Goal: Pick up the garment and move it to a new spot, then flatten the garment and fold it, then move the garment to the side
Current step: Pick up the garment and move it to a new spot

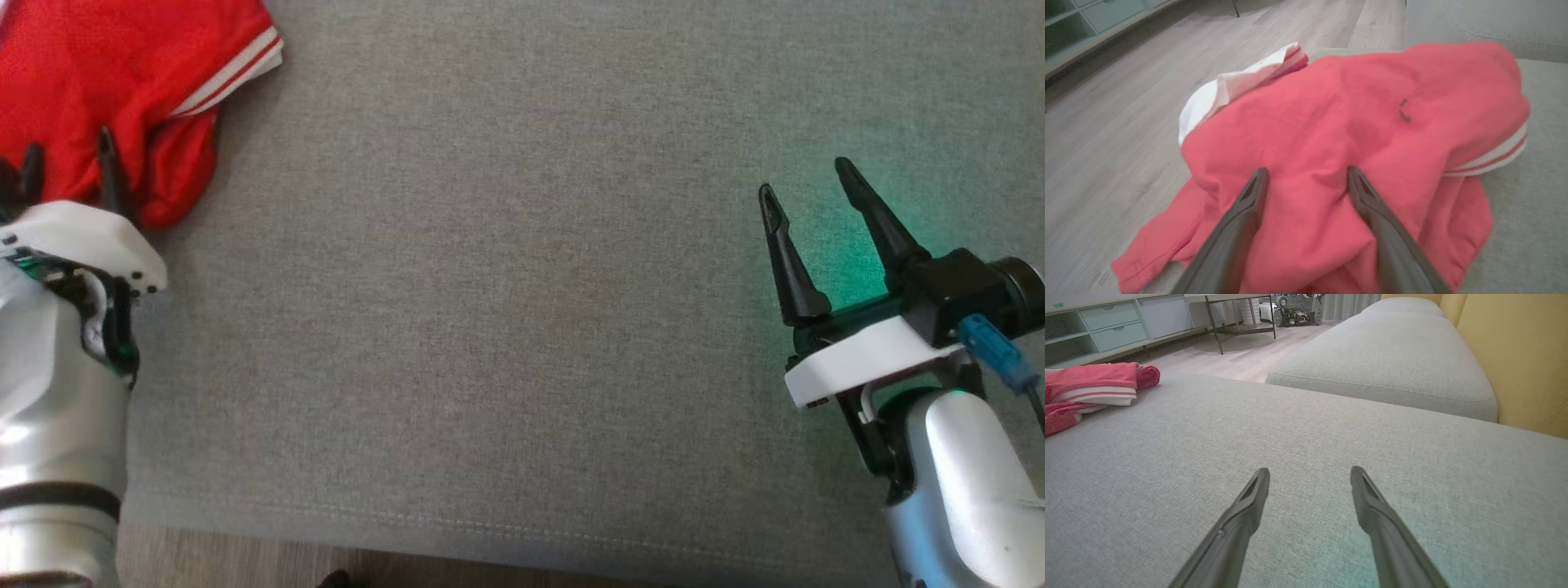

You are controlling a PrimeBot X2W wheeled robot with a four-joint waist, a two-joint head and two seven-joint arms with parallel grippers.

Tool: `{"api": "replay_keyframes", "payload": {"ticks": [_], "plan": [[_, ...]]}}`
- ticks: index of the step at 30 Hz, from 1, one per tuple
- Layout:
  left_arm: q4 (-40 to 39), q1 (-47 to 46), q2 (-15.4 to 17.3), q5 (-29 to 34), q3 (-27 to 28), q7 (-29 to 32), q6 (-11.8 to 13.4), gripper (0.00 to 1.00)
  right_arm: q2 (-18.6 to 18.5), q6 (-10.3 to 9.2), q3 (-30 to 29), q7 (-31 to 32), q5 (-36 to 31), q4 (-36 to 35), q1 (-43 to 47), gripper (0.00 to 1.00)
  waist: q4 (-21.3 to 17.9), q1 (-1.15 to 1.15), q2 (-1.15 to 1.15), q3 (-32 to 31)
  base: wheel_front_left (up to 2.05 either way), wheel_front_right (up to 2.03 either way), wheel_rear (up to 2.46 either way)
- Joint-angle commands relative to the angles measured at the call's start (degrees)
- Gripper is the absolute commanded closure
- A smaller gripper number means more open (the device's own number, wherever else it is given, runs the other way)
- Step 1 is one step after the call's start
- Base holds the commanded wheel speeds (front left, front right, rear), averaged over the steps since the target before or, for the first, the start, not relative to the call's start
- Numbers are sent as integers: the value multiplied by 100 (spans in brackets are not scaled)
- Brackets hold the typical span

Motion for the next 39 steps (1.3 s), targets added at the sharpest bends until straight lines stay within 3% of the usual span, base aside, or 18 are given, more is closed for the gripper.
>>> {"api": "replay_keyframes", "payload": {"ticks": [1,2,4,9,12,21,29,39], "plan": [[115,-243,414,13,193,-69,-33,0,-37,-4,112,-20,48,-180,-80,0,-18,-1,0,47,0,0,0],[287,-311,432,25,162,-69,-76,44,-33,-4,101,-21,48,-174,-83,0,-12,-1,0,57,0,0,0],[561,-441,456,25,133,-69,-124,100,-19,-4,88,-25,46,-159,-83,0,4,-1,0,58,0,0,0],[935,-707,545,83,28,-68,-193,100,20,-4,86,-46,70,-92,-87,0,65,-1,0,8,0,0,0],[627,-821,609,108,54,-69,-150,100,49,-4,62,-66,70,-47,-65,0,126,-1,0,-88,0,0,0],[-1560,-373,579,132,419,-69,-54,100,203,-4,-60,-222,133,174,107,0,213,-1,0,-690,0,0,0],[-3282,584,332,99,614,-69,-175,100,374,-4,-172,-353,187,338,323,0,2,-1,0,-1342,0,0,0],[-5545,2365,-231,313,-54,293,-129,100,503,-4,-452,-348,283,248,886,0,-402,-1,0,-1965,0,0,0]]}}
